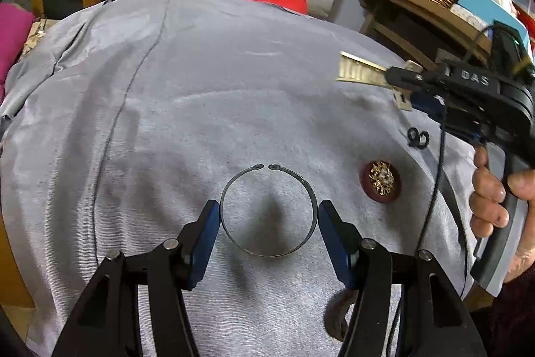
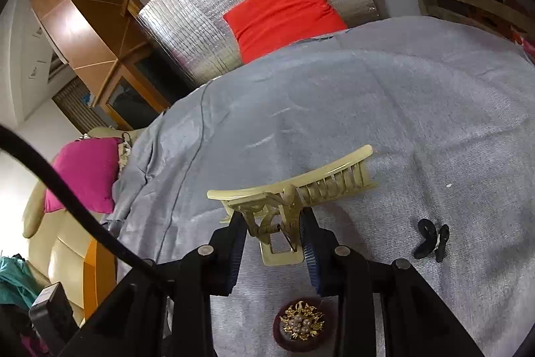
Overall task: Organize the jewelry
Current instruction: 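Grasp the cream claw clip with the right tool while the left tool grasps the silver bangle, then carry the claw clip and bangle into the orange tray and open both tools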
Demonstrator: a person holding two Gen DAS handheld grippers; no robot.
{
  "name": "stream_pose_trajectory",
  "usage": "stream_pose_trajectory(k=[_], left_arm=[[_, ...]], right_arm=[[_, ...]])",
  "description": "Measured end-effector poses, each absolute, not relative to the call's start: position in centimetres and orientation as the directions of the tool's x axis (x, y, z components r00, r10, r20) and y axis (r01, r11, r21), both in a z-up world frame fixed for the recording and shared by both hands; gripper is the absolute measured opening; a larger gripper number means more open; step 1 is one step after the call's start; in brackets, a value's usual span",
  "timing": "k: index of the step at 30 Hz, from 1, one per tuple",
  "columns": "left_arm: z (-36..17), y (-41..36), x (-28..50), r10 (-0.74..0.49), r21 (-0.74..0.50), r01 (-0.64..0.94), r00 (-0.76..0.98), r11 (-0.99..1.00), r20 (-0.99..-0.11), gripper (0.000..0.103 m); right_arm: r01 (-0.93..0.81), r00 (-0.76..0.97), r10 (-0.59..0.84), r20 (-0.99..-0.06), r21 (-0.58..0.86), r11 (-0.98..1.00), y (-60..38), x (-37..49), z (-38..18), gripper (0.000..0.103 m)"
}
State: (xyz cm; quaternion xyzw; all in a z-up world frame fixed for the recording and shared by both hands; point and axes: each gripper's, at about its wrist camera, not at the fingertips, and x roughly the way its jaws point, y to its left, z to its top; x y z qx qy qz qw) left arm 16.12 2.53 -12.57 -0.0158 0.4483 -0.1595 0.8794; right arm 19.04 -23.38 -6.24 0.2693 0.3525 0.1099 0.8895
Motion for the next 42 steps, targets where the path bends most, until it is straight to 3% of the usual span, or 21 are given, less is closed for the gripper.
stream_pose_trajectory(k=[31, 42], left_arm=[[-11.4, 6.3, 14.9, -0.244, -0.150, 0.203, 0.596, 0.968, -0.765, 0.062], [-6.1, 14.3, 9.6, -0.181, -0.142, 0.116, 0.729, 0.983, -0.660, 0.062]], right_arm=[[-0.073, 0.713, 0.408, -0.570, 0.519, 0.852, -18.9, 18.4, -6.2, 0.034], [-0.240, 0.692, 0.483, -0.537, 0.460, 0.855, -9.5, 16.3, -3.2, 0.034]])
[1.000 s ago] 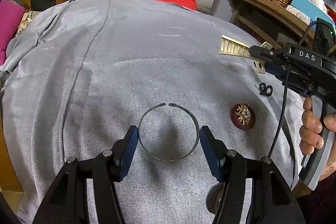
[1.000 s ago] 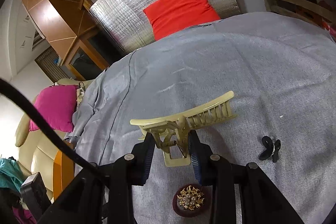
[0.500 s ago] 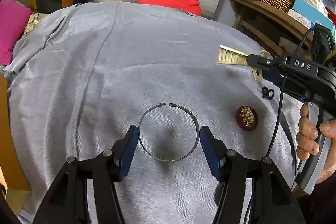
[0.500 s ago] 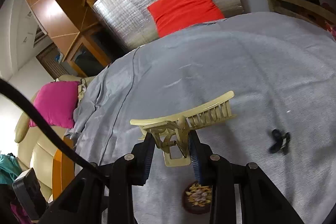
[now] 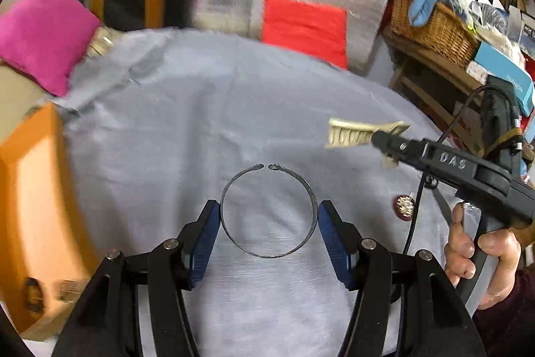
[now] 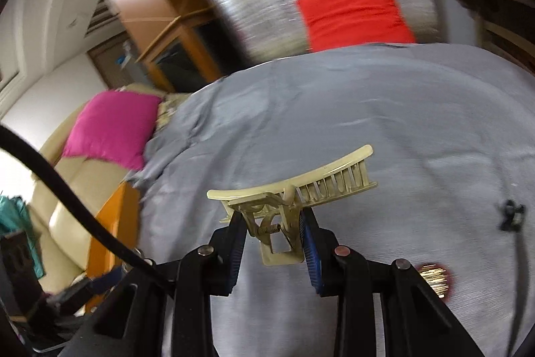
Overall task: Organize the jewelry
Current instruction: 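Carry the claw clip and bangle into the orange tray and open both tools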
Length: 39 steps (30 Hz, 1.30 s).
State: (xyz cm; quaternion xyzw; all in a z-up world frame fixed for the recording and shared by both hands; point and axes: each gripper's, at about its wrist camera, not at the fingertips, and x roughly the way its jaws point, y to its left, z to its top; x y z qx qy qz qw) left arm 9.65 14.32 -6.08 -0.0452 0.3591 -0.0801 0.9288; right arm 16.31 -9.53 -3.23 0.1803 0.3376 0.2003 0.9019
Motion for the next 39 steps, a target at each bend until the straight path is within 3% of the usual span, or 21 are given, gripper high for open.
stream_pose_trajectory(k=[10, 17, 27, 39], left_arm=[[-3.1, 31.6, 4.9, 0.114, -0.011, -0.165, 0.729, 0.986, -0.675, 0.062], [-7.2, 38.8, 6.9, 0.118, -0.030, -0.214, 0.641, 0.976, -0.758, 0.062], [-11.4, 41.7, 9.2, 0.123, -0.073, -0.289, 0.605, 0.954, -0.787, 0.062], [-14.7, 42.2, 11.4, 0.143, -0.041, -0.330, 0.514, 0.943, -0.846, 0.063]], right_arm=[[-0.498, 0.473, 0.716, -0.514, 0.515, 0.698, 10.8, 17.1, 1.3, 0.034], [-0.516, 0.257, 0.809, -0.529, 0.632, 0.578, 24.4, 20.4, 0.9, 0.034], [-0.330, 0.036, 0.872, -0.488, 0.818, 0.472, 36.9, 28.2, -4.4, 0.034], [-0.386, 0.002, 0.786, -0.618, 0.724, 0.571, 40.8, 29.9, -7.8, 0.035]])
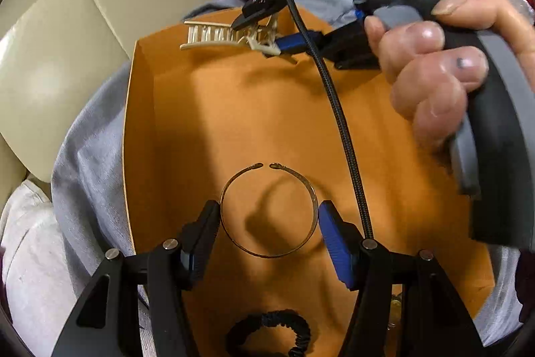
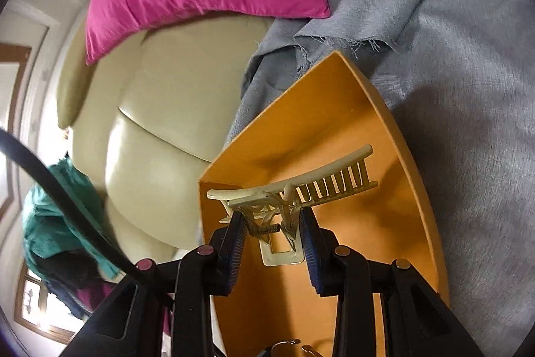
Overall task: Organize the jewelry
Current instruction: 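Carry the claw clip and bangle into the orange tray and open both tools, then withdraw both tools from the tray back over the table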
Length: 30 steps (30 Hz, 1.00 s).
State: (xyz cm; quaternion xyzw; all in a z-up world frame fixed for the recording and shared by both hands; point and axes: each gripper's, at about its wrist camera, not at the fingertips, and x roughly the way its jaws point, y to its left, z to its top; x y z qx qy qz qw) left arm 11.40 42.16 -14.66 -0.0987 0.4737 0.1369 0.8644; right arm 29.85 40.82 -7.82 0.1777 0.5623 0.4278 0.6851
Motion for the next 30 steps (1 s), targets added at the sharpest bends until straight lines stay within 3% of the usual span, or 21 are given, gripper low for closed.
stream_pose_trajectory(k=[7, 11, 15, 17, 21, 23, 25, 30], left_arm=[[-14.0, 42.2, 11.2, 0.158, -0.016, -0.344, 0.470, 0.939, -0.868, 0.066], [-11.8, 42.5, 8.9, 0.187, -0.008, -0.349, 0.521, 0.937, -0.833, 0.068], [-9.4, 43.6, 5.6, 0.262, 0.015, -0.392, 0.585, 0.920, -0.768, 0.069], [-8.8, 44.9, 4.0, 0.291, 0.001, -0.430, 0.610, 0.903, -0.737, 0.074], [-9.4, 49.1, 2.0, 0.333, -0.122, -0.541, 0.664, 0.832, -0.670, 0.079], [-10.8, 50.8, 1.8, 0.332, -0.181, -0.586, 0.656, 0.790, -0.678, 0.079], [-12.9, 52.7, 2.3, 0.308, -0.260, -0.629, 0.647, 0.732, -0.698, 0.079], [-16.4, 54.3, 3.9, 0.166, -0.483, -0.560, 0.751, 0.673, -0.640, 0.079]], right_arm=[[-0.436, 0.047, 0.720, -0.692, 0.634, 0.638, 41.8, 28.8, -7.0, 0.038], [-0.463, 0.065, 0.761, -0.646, 0.656, 0.596, 39.6, 28.1, -5.5, 0.049], [-0.503, 0.113, 0.812, -0.572, 0.672, 0.544, 35.9, 26.8, -3.5, 0.050], [-0.503, 0.162, 0.846, -0.508, 0.695, 0.513, 33.3, 26.4, -3.0, 0.050], [-0.490, 0.284, 0.875, -0.392, 0.725, 0.484, 27.5, 26.0, -3.4, 0.053], [-0.449, 0.326, 0.879, -0.349, 0.761, 0.469, 24.8, 26.5, -4.8, 0.055], [-0.380, 0.330, 0.880, -0.341, 0.806, 0.454, 23.5, 27.3, -6.8, 0.058], [-0.228, 0.229, 0.938, -0.261, 0.922, 0.313, 24.2, 28.6, -11.7, 0.058]])
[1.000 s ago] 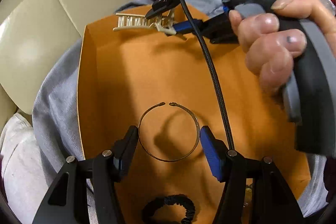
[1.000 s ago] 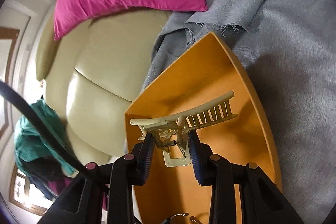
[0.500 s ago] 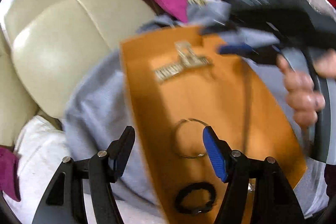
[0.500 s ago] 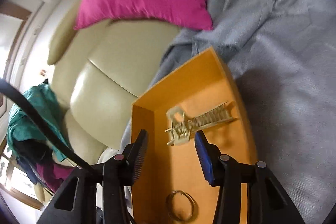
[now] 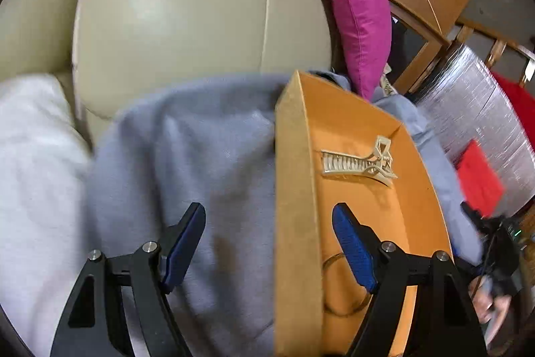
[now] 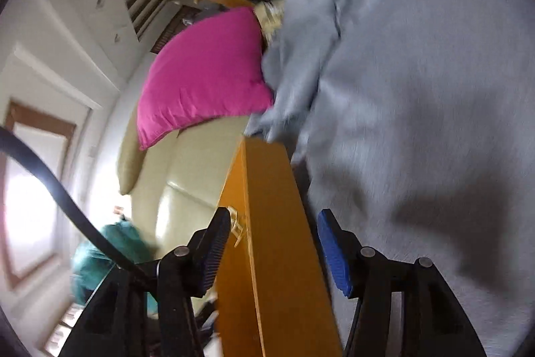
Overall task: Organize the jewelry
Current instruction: 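Withdraw both tools from the tray back over the table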
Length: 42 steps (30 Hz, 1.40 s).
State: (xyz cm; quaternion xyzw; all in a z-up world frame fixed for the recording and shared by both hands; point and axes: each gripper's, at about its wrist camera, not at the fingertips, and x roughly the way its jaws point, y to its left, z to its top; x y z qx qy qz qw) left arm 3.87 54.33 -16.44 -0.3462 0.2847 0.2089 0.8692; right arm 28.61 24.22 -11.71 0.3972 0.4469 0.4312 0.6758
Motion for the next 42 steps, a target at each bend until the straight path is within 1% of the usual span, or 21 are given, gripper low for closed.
stream_pose_trajectory(k=[1, 2, 3, 5, 10, 15, 18, 21, 23, 24, 25, 26, 27, 28, 30, 31, 32, 34, 36, 39, 42], left_arm=[[-16.9, 54.2, 4.3, 0.136, -0.506, -0.543, 0.760, 0.670, -0.636, 0.079], [-16.9, 53.8, 4.6, 0.130, -0.496, -0.528, 0.763, 0.689, -0.633, 0.079], [-16.6, 53.3, 4.6, 0.152, -0.475, -0.520, 0.772, 0.710, -0.617, 0.079], [-15.9, 52.2, 4.6, 0.155, -0.461, -0.490, 0.791, 0.740, -0.591, 0.079], [-14.4, 48.8, 5.9, 0.146, -0.369, -0.424, 0.796, 0.827, -0.588, 0.079], [-13.3, 44.3, 7.7, 0.047, -0.354, -0.306, 0.811, 0.884, -0.583, 0.079], [-12.9, 40.0, 9.6, -0.027, -0.304, -0.194, 0.803, 0.933, -0.595, 0.079], [-13.1, 36.5, 10.5, -0.073, -0.246, -0.103, 0.787, 0.964, -0.612, 0.079], [-13.2, 35.6, 11.1, -0.072, -0.223, -0.089, 0.778, 0.971, -0.624, 0.079], [-12.9, 35.7, 11.0, -0.071, -0.228, -0.097, 0.774, 0.969, -0.629, 0.079], [-12.5, 35.9, 11.1, -0.057, -0.228, -0.117, 0.771, 0.967, -0.635, 0.079], [-11.6, 36.1, 11.1, -0.006, -0.199, -0.162, 0.762, 0.966, -0.648, 0.079], [-10.4, 36.0, 11.0, 0.045, -0.160, -0.197, 0.754, 0.967, -0.655, 0.079], [-9.6, 35.5, 10.5, 0.070, -0.135, -0.205, 0.757, 0.969, -0.650, 0.079], [-6.8, 32.7, 10.6, 0.176, 0.014, -0.221, 0.735, 0.975, -0.655, 0.079], [-5.9, 31.3, 10.8, 0.203, 0.066, -0.214, 0.718, 0.974, -0.665, 0.079], [-4.8, 29.2, 10.7, 0.194, 0.094, -0.178, 0.711, 0.980, -0.676, 0.079], [-3.6, 25.0, 9.9, 0.113, 0.075, -0.085, 0.708, 0.994, -0.697, 0.079], [-3.3, 19.7, 9.8, 0.023, 0.042, 0.012, 0.681, 0.999, -0.732, 0.079], [-4.5, 13.3, 10.0, -0.080, -0.017, 0.105, 0.635, 0.994, -0.769, 0.079], [-7.3, 7.3, 10.0, -0.114, -0.017, 0.170, 0.574, 0.985, -0.811, 0.079]], right_arm=[[-0.199, 0.216, 0.947, -0.238, 0.939, 0.282, 24.4, 28.7, -12.4, 0.058], [-0.190, 0.226, 0.946, -0.233, 0.942, 0.278, 24.4, 28.5, -12.6, 0.059], [-0.186, 0.227, 0.946, -0.229, 0.944, 0.273, 24.2, 28.3, -12.7, 0.059], [-0.184, 0.245, 0.946, -0.213, 0.947, 0.262, 23.5, 27.8, -12.9, 0.059], [-0.142, 0.273, 0.939, -0.207, 0.957, 0.253, 21.1, 26.1, -13.8, 0.059], [-0.111, 0.389, 0.902, -0.186, 0.963, 0.246, 13.7, 23.1, -13.6, 0.059], [-0.062, 0.463, 0.866, -0.187, 0.968, 0.242, 8.6, 21.1, -14.2, 0.057], [-0.004, 0.542, 0.820, -0.183, 0.976, 0.220, 3.4, 18.8, -15.4, 0.058], [0.007, 0.580, 0.792, -0.189, 0.974, 0.228, 1.2, 18.5, -15.1, 0.057], [0.012, 0.599, 0.777, -0.193, 0.973, 0.232, -0.1, 18.5, -14.8, 0.059], [0.011, 0.619, 0.764, -0.183, 0.974, 0.225, -1.7, 18.6, -14.2, 0.059], [-0.001, 0.634, 0.752, -0.179, 0.973, 0.232, -3.4, 18.6, -13.2, 0.059], [-0.011, 0.648, 0.738, -0.187, 0.967, 0.255, -4.8, 18.4, -12.4, 0.059], [-0.022, 0.669, 0.713, -0.212, 0.953, 0.303, -6.9, 18.1, -11.1, 0.060], [-0.039, 0.676, 0.683, -0.277, 0.912, 0.409, -10.5, 17.5, -9.0, 0.061], [-0.042, 0.681, 0.662, -0.313, 0.886, 0.461, -12.2, 17.1, -8.2, 0.061], [-0.036, 0.684, 0.640, -0.349, 0.861, 0.508, -13.9, 16.7, -7.7, 0.061], [-0.006, 0.679, 0.594, -0.430, 0.807, 0.591, -17.7, 15.8, -7.3, 0.060], [0.037, 0.680, 0.545, -0.490, 0.766, 0.642, -21.7, 14.8, -7.6, 0.060], [0.117, 0.676, 0.509, -0.532, 0.760, 0.639, -25.9, 14.5, -8.4, 0.061], [0.164, 0.659, 0.498, -0.563, 0.754, 0.636, -28.4, 15.0, -8.8, 0.061]])
